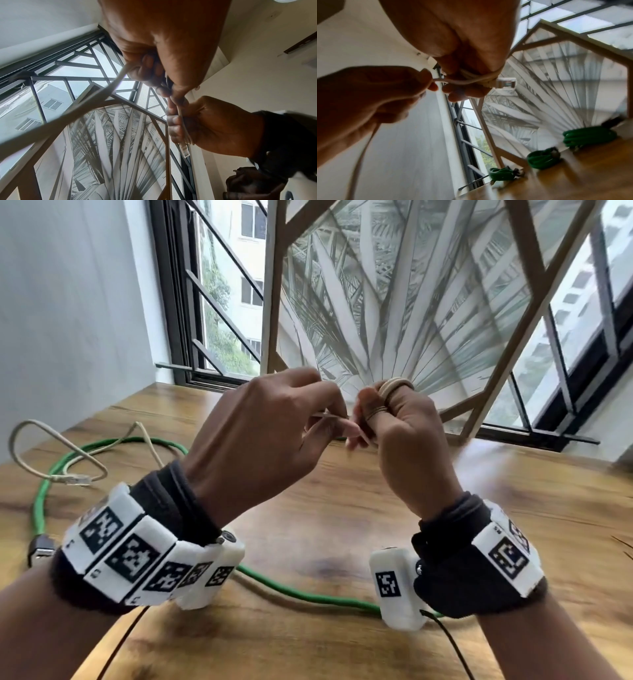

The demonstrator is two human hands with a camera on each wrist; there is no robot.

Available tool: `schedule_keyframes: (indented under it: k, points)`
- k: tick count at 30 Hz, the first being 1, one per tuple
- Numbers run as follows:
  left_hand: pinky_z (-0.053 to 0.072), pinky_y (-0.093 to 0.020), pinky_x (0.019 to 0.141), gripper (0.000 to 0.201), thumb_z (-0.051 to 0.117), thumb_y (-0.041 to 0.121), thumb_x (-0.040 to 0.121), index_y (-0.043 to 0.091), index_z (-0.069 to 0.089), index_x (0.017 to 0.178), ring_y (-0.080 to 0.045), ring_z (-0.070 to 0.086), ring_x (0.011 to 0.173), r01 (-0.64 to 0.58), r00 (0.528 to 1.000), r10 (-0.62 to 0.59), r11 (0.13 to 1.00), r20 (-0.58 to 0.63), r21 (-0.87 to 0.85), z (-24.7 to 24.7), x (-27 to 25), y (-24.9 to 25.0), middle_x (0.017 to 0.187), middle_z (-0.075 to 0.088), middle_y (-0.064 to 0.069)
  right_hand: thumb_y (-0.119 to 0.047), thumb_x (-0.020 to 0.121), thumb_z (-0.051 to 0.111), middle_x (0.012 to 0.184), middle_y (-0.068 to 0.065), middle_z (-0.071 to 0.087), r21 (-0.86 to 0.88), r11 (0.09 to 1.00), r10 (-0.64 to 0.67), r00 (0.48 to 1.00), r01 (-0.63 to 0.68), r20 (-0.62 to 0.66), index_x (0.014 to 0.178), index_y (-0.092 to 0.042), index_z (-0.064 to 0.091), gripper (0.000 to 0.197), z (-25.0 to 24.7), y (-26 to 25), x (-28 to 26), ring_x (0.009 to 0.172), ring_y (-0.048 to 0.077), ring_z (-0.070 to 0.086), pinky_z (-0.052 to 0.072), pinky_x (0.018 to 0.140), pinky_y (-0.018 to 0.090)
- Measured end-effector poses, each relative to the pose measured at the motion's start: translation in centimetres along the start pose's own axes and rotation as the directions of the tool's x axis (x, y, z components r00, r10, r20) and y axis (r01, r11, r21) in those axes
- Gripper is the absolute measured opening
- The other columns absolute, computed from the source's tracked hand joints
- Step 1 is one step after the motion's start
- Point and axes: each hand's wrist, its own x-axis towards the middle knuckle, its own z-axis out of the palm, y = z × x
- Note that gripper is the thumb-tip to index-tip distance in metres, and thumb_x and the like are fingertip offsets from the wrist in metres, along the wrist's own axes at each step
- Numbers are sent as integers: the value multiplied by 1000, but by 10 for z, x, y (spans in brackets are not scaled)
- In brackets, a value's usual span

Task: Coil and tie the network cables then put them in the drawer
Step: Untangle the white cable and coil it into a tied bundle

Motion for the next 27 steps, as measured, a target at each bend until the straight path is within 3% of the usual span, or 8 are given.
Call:
schedule_keyframes:
  k: [3,7,11,15,17,21,24,27]
  points:
    - [53,-32,68,15,75,35,98,20,73,96,-5,60,73,-3,999,2,999,-32,-47,0,1,1,91,65,9,-42,105,50,53,1,50,-37,997,-71,994,74,79,61,-9,55,55,3,-1,-2,50,20,47,37,55,39]
    - [41,-7,69,18,78,28,95,16,69,105,11,54,72,-1,998,-3,998,-59,-61,-1,1,3,84,50,22,-68,98,40,55,-6,51,-82,985,-145,985,152,90,55,-12,56,72,2,-10,-6,54,14,51,40,57,35]
    - [38,-18,61,26,75,44,96,20,70,88,-1,52,62,25,1000,-25,999,5,-37,-2,2,-3,73,54,14,-76,97,24,50,-4,45,-112,990,-72,991,85,113,51,-12,49,83,-3,-12,-6,50,12,43,35,57,35]
    - [30,-17,49,43,67,63,92,29,59,67,-8,43,47,169,981,-157,980,118,-109,-6,3,-13,49,44,11,-67,101,18,59,20,43,-29,998,58,985,-54,161,56,-5,46,82,-1,-8,-5,55,22,38,33,59,39]
    - [32,-19,47,49,61,72,87,29,59,63,-8,46,48,249,953,-226,964,204,-97,-8,4,-18,49,48,9,-63,101,25,59,13,38,76,987,125,976,-140,177,59,-8,49,74,-1,-6,-3,53,19,33,28,55,35]
    - [37,-23,55,46,60,67,90,26,72,73,0,53,56,439,808,-363,896,463,-63,-7,6,-32,59,61,15,-45,109,32,53,-6,31,218,936,242,956,-274,165,64,-18,40,54,-11,-3,5,50,13,24,24,47,23]
    - [41,-25,58,36,64,58,95,27,72,79,-2,54,58,494,768,-396,866,502,-73,-1,4,-44,63,61,12,-25,106,48,56,-7,34,194,959,184,974,-208,135,68,-17,42,40,-13,-1,5,49,9,30,29,48,19]
    - [51,-26,61,23,60,46,103,27,71,95,-7,59,61,496,666,-432,865,608,72,0,1,-55,68,65,13,-18,106,50,56,-9,39,287,948,136,990,-137,23,70,-15,46,36,-15,-1,7,51,10,34,32,50,20]
